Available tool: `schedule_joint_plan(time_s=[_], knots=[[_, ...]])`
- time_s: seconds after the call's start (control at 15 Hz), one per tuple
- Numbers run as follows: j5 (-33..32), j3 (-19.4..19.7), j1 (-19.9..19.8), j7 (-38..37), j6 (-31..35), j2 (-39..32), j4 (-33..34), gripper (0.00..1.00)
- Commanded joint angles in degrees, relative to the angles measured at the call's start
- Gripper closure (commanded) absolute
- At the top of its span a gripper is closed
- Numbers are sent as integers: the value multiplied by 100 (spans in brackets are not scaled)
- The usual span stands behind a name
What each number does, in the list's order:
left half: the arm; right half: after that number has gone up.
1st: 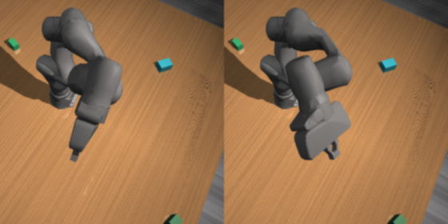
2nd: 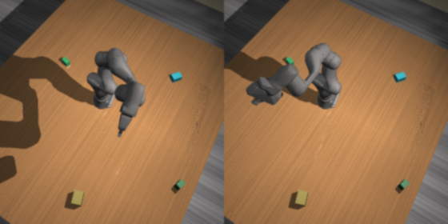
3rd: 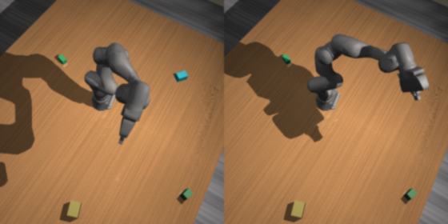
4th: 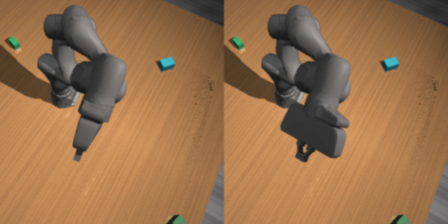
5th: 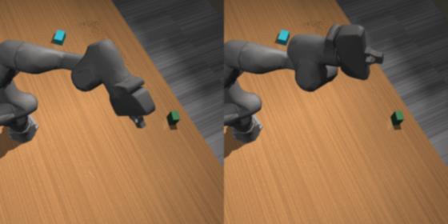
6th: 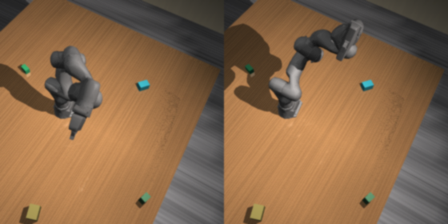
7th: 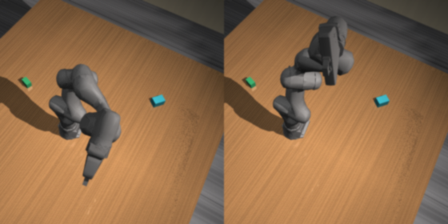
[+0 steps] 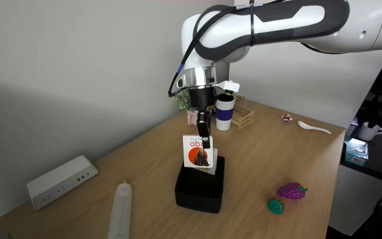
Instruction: Place the two small books inside the black box
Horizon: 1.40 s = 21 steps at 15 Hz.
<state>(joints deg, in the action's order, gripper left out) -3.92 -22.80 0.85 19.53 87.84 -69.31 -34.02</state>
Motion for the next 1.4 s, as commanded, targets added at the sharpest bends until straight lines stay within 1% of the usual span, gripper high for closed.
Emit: schedule_joint_plan(time_s=[0.0, 0.33, 0.53, 0.87, 1.2, 1.27, 1.33], knots=[[-359, 276, 281, -364, 187, -16, -122, 96], [-675, 460, 532, -648, 253, -144, -95, 96], [-850, 595, 625, -856, 458, -206, -77, 96], [-1027, 719, 692, -1118, 664, -249, -89, 96], [-1102, 727, 720, -1292, 716, -262, -104, 96], [-1111, 726, 725, -1317, 723, -263, -107, 67], [-1116, 724, 728, -1343, 716, -260, -106, 60]])
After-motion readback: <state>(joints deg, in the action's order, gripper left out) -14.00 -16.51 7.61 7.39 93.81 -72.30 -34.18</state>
